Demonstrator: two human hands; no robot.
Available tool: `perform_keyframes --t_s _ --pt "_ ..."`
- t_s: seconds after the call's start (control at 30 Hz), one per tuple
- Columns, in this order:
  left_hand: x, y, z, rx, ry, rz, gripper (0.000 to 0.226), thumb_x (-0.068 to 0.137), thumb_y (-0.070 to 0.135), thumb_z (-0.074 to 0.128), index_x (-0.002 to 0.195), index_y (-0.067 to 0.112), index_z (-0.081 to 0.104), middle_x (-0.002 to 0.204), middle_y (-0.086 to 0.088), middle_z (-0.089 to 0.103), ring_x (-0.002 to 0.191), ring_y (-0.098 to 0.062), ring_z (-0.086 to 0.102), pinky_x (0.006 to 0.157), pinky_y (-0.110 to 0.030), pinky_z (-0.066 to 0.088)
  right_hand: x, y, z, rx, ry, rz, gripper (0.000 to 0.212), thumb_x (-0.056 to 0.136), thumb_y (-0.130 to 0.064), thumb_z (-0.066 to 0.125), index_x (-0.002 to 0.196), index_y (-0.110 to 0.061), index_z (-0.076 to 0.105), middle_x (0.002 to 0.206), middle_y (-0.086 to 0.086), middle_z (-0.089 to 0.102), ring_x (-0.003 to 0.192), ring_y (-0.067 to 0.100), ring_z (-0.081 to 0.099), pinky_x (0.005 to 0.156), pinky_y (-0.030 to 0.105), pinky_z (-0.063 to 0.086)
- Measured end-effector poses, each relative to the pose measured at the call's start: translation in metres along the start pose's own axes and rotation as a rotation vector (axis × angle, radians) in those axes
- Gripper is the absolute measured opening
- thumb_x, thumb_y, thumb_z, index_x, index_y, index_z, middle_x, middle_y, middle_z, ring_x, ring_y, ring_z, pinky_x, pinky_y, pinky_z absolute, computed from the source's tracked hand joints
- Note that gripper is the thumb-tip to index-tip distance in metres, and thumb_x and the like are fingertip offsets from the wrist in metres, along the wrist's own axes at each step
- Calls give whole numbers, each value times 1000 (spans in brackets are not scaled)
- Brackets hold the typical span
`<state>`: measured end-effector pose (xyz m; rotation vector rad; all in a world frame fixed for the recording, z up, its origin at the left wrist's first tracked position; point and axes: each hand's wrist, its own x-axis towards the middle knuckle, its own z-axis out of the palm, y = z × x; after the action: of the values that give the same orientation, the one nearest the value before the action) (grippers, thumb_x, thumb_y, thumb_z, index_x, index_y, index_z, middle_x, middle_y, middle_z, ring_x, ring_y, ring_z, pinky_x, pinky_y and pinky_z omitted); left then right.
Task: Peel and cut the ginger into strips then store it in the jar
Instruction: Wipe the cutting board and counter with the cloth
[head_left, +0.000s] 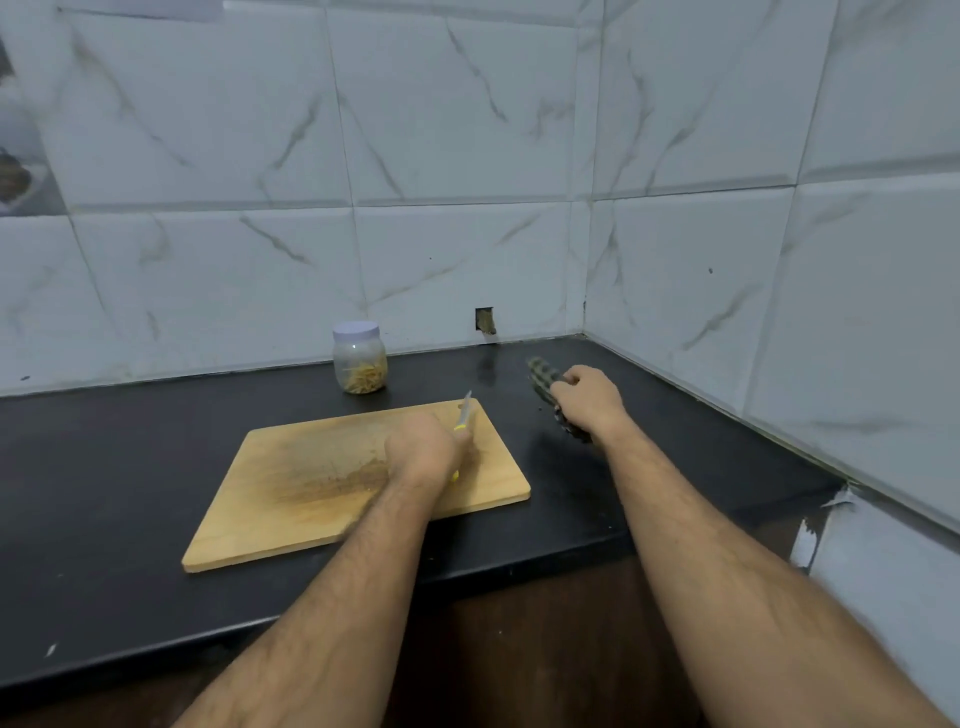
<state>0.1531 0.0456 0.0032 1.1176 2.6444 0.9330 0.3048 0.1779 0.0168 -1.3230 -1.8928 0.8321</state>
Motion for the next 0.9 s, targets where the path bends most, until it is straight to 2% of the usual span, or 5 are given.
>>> perform_keyframes --t_s 0.17,0.37,0.53,0.7,0.9 --pt "-7 -36 -30 -560 -57 -79 32 93 31 60 67 14 55 65 -4 65 63 -22 56 60 -28 43 -49 -36 9 928 -206 133 25 92 -3 36 106 -2 56 100 21 62 78 32 61 62 35 50" --pt "-19 -77 -66 -608 16 -28 30 91 30 59 66 15 51 64 -5 50 64 -22 41 66 -32 36 -81 -51 37 1161 -311 204 33 101 -24 46 119 0 60 107 21 70 87 33 64 70 40 51" --pt "-19 -113 -84 -625 102 -56 26 84 32 64 70 15 50 68 -6 41 68 -22 33 64 -33 29 -93 -54 44 820 -147 56 24 95 -15 63 117 -13 58 108 14 69 82 25 68 67 39 58" --pt "-8 -132 -99 -495 222 -43 20 88 32 71 76 16 68 74 4 65 75 -17 57 65 -29 41 -103 -63 53 284 -24 -205 8 91 -14 55 94 -21 58 93 3 66 85 20 62 72 37 50" --pt "55 -100 -113 -400 355 31 19 89 32 72 94 15 76 89 -2 73 90 -20 66 75 -29 49 -80 -74 69 -177 -40 -372 27 88 -15 51 112 -23 60 96 0 66 85 22 61 72 36 50"
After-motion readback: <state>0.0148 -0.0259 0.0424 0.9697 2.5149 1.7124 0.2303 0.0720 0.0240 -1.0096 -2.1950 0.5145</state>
